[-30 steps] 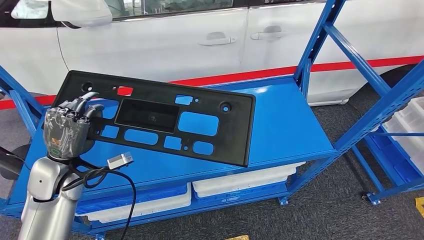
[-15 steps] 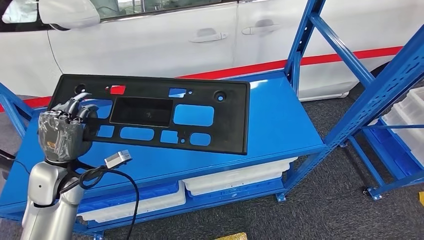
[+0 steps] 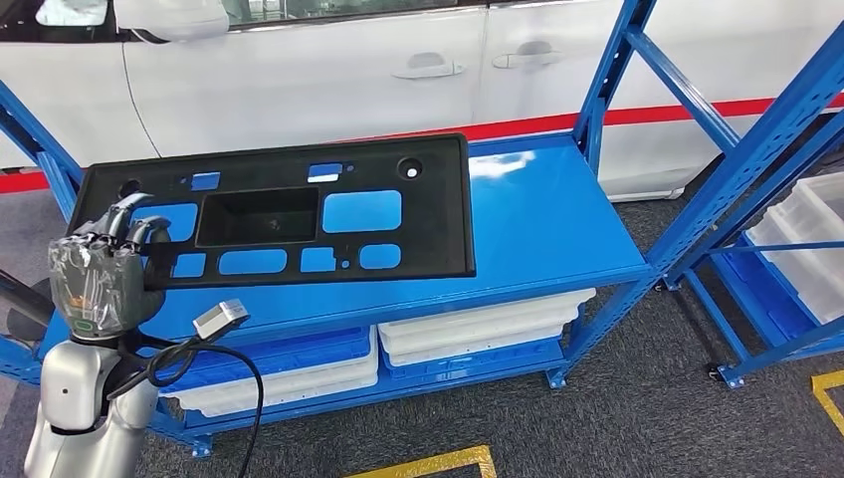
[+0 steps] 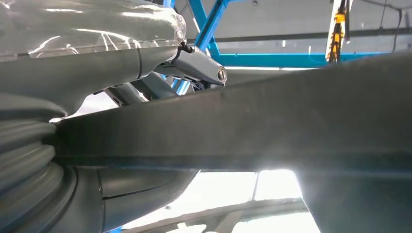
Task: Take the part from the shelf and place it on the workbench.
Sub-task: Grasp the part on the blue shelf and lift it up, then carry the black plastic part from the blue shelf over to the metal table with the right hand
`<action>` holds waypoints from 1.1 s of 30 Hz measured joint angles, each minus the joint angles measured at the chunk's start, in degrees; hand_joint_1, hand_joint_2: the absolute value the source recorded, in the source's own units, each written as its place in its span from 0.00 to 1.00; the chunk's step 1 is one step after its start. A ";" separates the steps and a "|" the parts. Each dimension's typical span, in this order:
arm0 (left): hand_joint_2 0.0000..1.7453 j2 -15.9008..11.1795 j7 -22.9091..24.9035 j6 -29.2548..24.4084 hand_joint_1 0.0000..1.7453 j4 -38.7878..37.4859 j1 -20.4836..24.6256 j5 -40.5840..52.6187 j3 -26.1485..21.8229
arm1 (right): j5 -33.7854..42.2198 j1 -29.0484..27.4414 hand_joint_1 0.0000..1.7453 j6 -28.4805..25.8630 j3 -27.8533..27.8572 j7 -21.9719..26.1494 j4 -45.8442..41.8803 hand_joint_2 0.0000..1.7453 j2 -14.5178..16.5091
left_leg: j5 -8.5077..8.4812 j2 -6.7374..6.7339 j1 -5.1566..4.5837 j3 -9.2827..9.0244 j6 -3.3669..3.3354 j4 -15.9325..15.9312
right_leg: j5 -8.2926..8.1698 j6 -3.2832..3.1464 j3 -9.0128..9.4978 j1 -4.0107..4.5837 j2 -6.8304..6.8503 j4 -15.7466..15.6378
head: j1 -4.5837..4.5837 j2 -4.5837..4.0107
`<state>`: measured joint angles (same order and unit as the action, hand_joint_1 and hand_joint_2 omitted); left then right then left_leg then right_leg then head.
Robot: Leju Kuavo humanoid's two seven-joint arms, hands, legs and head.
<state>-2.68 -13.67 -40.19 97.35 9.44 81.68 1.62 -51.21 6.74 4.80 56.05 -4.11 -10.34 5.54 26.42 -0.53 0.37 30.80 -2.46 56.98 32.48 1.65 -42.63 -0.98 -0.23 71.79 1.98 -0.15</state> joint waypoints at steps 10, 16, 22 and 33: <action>1.00 -5.75 10.45 0.12 1.00 1.97 -2.99 3.94 3.58 | -0.09 0.04 0.00 0.30 -0.01 0.19 0.01 0.00 0.99 | -3.84 -0.06 -0.23 4.95 2.25 1.43 | -3.41 -2.28 13.61 0.90 0.03 -14.55 | 0.00 0.00; 1.00 -8.92 13.39 0.11 1.00 2.28 -4.15 4.49 5.21 | -0.09 -0.20 0.00 0.42 -0.01 0.16 0.04 0.00 1.56 | 7.66 0.23 0.28 8.58 3.75 16.04 | -7.10 -3.65 9.36 0.64 0.54 -14.72 | 0.02 0.00; 1.00 -10.01 14.15 0.09 1.00 2.29 -3.96 4.45 6.40 | -0.09 -0.20 0.00 0.46 -0.01 0.15 0.04 0.00 1.85 | 3.96 0.38 0.11 -3.66 3.12 2.50 | -10.19 -2.46 4.62 0.76 0.42 -13.07 | 0.02 0.00; 1.00 -10.28 12.30 0.07 1.00 1.87 -3.43 2.40 7.30 | 0.96 -0.16 0.00 0.42 -0.03 0.57 0.04 0.00 1.84 | -1.63 -0.09 -0.16 2.40 0.25 0.33 | -1.32 0.04 2.03 0.22 0.07 2.94 | -0.01 0.00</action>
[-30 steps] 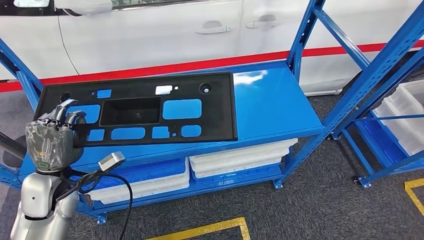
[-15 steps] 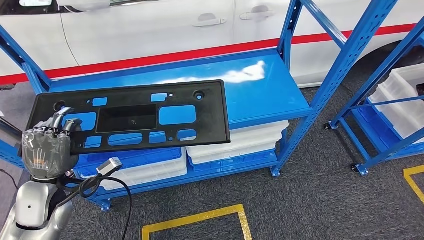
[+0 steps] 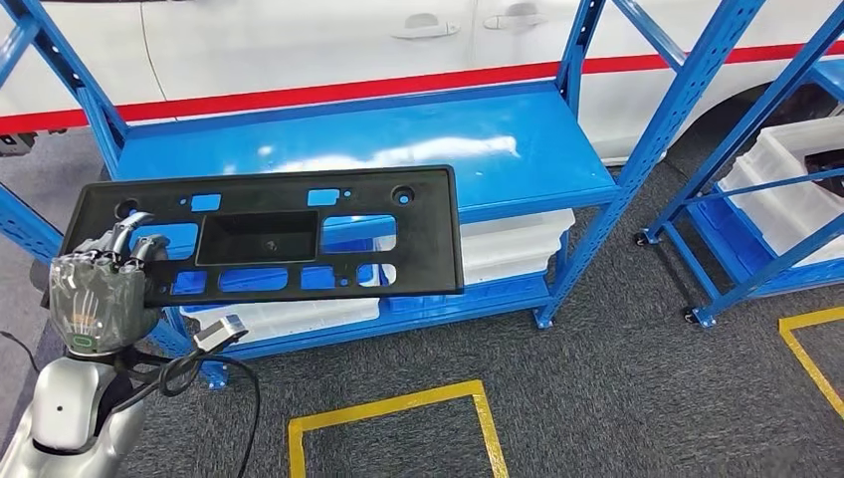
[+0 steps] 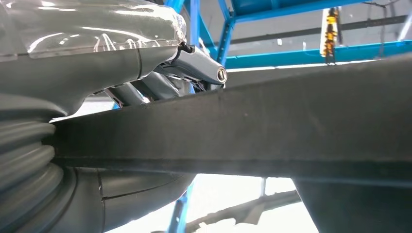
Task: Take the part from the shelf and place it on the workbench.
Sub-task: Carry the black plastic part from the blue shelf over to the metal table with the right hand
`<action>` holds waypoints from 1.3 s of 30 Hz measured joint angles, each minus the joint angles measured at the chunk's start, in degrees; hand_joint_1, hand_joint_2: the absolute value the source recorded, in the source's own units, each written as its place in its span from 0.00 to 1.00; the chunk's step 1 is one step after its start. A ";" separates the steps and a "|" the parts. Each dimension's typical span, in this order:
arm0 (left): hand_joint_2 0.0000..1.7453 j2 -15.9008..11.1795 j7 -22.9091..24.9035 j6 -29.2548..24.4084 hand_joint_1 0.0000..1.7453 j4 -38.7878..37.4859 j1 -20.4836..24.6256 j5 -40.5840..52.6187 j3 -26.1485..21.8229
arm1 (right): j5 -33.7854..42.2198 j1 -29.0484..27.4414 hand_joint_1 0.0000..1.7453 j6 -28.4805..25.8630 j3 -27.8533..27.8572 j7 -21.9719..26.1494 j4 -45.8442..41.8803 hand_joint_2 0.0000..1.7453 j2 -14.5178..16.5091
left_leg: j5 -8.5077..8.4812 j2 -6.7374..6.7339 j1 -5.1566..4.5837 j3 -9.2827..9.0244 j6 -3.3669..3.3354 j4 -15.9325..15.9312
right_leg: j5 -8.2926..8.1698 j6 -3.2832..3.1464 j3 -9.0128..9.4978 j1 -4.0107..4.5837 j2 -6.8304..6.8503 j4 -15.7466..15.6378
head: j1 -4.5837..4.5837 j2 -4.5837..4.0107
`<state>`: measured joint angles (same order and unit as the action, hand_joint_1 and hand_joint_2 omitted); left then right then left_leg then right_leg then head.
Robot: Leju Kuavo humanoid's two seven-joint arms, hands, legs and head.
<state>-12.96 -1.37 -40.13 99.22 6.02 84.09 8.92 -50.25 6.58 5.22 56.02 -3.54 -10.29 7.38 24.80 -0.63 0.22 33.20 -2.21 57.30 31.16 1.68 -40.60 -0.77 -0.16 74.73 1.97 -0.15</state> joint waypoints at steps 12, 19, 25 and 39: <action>1.00 0.21 -5.73 0.00 1.00 -2.43 2.32 -3.27 -0.99 | 1.44 0.96 0.00 1.43 0.34 0.70 -0.03 0.00 -0.02 | 6.67 0.14 0.39 6.94 3.24 10.78 | -4.76 -3.64 9.34 0.44 0.62 -18.19 | 0.01 0.00; 1.00 0.75 -8.18 -0.01 1.00 -3.47 3.11 -3.87 -1.97 | 2.44 0.97 0.00 2.09 0.91 1.15 -0.04 0.00 0.01 | 4.59 0.22 0.91 -3.94 3.85 4.99 | -8.81 -2.13 2.30 0.22 0.61 -15.77 | 0.02 0.00; 1.00 1.67 -9.85 -0.01 1.00 -4.35 3.78 -4.34 -2.99 | 3.04 0.80 0.00 2.33 1.65 1.39 -0.04 0.00 -0.05 | 4.03 -0.02 0.63 -4.05 0.82 0.65 | -6.88 -0.13 0.54 0.00 0.26 -13.25 | -0.01 0.00; 1.00 2.91 -10.73 -0.03 1.00 -5.26 4.02 -4.42 -4.34 | 3.23 1.40 0.00 2.74 2.00 1.57 -0.05 0.00 -0.18 | -3.14 0.05 -0.03 4.43 2.20 1.13 | -2.18 -3.21 12.35 1.09 0.25 -18.48 | 0.01 0.00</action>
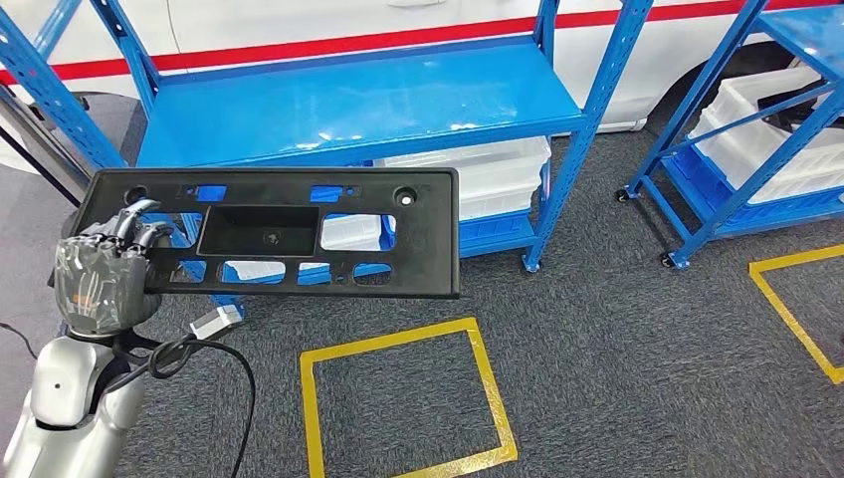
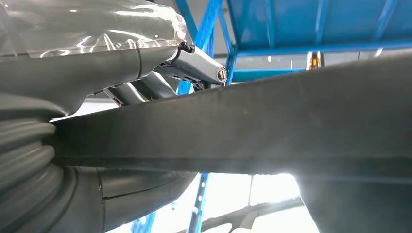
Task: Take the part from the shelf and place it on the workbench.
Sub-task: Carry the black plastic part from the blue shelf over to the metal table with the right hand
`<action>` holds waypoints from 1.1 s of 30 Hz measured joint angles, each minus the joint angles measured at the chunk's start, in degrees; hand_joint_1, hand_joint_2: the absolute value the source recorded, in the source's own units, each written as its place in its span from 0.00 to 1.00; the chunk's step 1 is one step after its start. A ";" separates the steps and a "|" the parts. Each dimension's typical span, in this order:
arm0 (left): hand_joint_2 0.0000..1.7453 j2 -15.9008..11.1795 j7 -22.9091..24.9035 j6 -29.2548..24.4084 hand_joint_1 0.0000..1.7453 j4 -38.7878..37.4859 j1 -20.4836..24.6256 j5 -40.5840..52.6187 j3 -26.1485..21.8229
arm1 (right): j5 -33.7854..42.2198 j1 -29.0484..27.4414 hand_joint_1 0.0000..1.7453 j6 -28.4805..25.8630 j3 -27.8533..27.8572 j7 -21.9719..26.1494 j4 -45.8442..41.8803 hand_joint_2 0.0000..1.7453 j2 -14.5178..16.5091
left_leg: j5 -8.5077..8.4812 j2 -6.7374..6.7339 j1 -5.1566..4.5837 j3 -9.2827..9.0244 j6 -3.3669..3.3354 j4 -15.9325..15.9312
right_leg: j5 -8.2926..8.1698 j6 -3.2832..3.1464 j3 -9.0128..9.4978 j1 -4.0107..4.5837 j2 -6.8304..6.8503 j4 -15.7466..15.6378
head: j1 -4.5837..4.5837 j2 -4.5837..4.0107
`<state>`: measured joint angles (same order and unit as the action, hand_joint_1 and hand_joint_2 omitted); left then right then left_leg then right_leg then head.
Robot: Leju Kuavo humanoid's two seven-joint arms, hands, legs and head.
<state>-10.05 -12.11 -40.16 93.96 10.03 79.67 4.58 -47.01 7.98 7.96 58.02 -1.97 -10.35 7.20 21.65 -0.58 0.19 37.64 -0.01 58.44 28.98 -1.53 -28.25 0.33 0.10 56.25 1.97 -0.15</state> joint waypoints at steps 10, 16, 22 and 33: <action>1.00 0.19 -0.56 0.00 1.00 -0.57 0.10 -0.32 -0.35 | 0.04 -0.02 0.00 0.06 0.03 -0.05 0.04 0.00 0.17 | 6.78 0.35 0.71 -7.05 1.62 6.48 | -6.41 0.07 -9.28 -0.53 0.55 1.93 | 0.00 0.00; 1.00 0.55 -0.95 -0.03 1.00 -1.15 0.42 -1.09 -0.38 | 0.15 -0.29 0.00 0.05 0.20 -0.14 0.04 0.00 0.16 | 8.16 0.18 0.56 -10.36 -0.78 -1.46 | -6.75 2.11 -11.26 -0.53 0.28 3.58 | 0.00 0.00; 1.00 0.80 1.48 0.02 1.00 -3.52 0.55 -2.20 0.08 | 0.14 -0.62 0.00 0.19 0.33 -0.03 0.05 0.00 0.14 | 4.60 -0.02 0.47 -5.77 -1.66 -1.36 | 0.23 2.74 -14.57 -0.77 0.12 18.91 | -0.01 0.00; 1.00 -0.54 6.35 0.02 1.00 -7.52 2.22 -2.48 3.16 | -0.33 -0.72 0.00 0.94 0.32 0.79 0.01 0.00 -0.21 | 3.11 0.03 0.07 -3.00 -0.72 -0.34 | -0.95 0.24 -2.39 -0.19 -0.08 0.80 | 0.01 0.00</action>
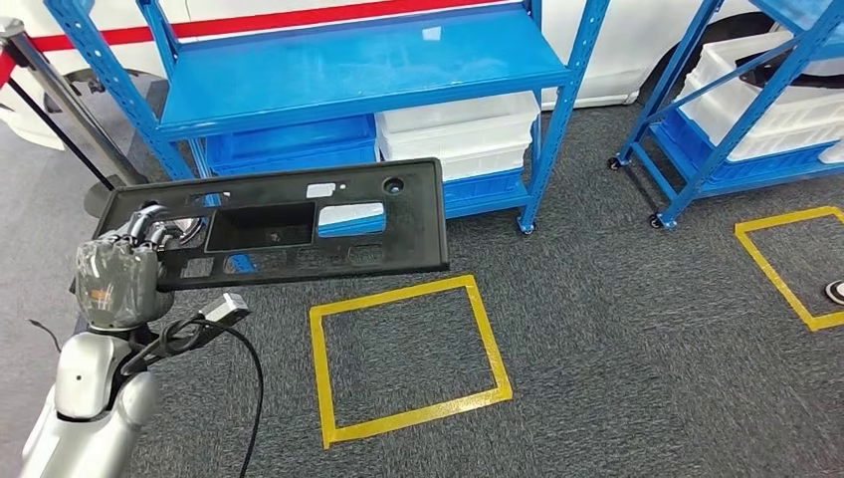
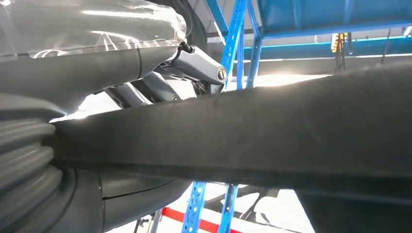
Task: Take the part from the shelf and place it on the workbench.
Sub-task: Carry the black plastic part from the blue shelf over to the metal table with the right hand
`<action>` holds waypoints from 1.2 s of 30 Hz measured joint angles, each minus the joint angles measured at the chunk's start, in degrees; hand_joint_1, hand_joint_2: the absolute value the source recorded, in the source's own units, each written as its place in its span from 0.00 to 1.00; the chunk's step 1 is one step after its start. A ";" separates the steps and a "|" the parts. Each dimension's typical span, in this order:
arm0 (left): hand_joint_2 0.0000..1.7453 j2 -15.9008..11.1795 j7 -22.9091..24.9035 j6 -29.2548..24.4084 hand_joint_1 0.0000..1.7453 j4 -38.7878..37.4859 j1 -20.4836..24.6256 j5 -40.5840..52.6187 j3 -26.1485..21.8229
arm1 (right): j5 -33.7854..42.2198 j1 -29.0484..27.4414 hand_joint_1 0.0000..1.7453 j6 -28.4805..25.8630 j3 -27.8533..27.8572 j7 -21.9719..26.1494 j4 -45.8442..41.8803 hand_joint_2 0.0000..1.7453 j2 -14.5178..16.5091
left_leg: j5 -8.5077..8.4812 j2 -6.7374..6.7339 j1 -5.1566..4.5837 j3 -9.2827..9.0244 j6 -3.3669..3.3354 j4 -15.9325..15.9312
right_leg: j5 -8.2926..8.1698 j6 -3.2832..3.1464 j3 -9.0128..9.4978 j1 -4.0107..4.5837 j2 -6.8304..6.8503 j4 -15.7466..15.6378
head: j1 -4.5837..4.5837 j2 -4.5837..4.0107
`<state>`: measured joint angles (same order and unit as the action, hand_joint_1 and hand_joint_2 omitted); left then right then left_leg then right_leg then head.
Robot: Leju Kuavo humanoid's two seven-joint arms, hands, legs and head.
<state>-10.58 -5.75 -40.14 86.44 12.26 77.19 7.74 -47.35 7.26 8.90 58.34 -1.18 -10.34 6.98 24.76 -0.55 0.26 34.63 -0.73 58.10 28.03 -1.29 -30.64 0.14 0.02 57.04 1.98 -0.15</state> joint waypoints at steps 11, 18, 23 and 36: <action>1.00 -0.40 -1.06 -0.02 1.00 -1.29 0.19 -1.06 0.85 | -0.37 -0.25 0.00 0.58 -0.01 0.71 0.02 0.00 0.10 | -1.94 0.10 0.14 0.04 0.21 -1.12 | -0.71 -0.12 -0.66 0.21 0.16 0.26 | 0.00 0.00; 1.00 -0.50 -1.45 -0.05 1.00 -1.38 0.31 -1.22 1.17 | -0.43 -0.55 0.00 0.78 -0.01 1.46 0.02 0.00 -0.01 | -4.53 1.43 1.69 -1.35 -0.12 -5.53 | 6.67 2.61 -6.36 -1.26 -0.07 12.58 | -0.01 0.00; 1.00 -0.46 -1.62 -0.06 1.00 -1.34 -0.18 -1.11 1.24 | -0.68 -0.97 0.00 0.88 -0.02 1.44 0.14 0.00 0.08 | -3.40 4.01 3.41 1.48 3.17 -1.42 | 1.30 5.27 -1.68 -3.79 -2.77 3.61 | 0.02 0.00; 1.00 -0.55 -1.66 -0.08 1.00 -1.24 -0.89 -1.46 1.24 | -0.67 -1.06 0.00 1.14 -0.03 1.44 0.31 0.00 -0.14 | 4.04 0.44 1.17 6.47 1.15 13.86 | 1.20 0.02 -2.90 -0.76 3.30 4.49 | 0.15 0.00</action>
<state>-11.13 -7.41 -40.22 85.20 11.37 75.73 8.98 -48.02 6.20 10.03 58.31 0.26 -10.03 6.85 28.80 -0.10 1.43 41.11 0.42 71.96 29.23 -1.26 -33.54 -0.62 3.32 61.54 2.14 -0.15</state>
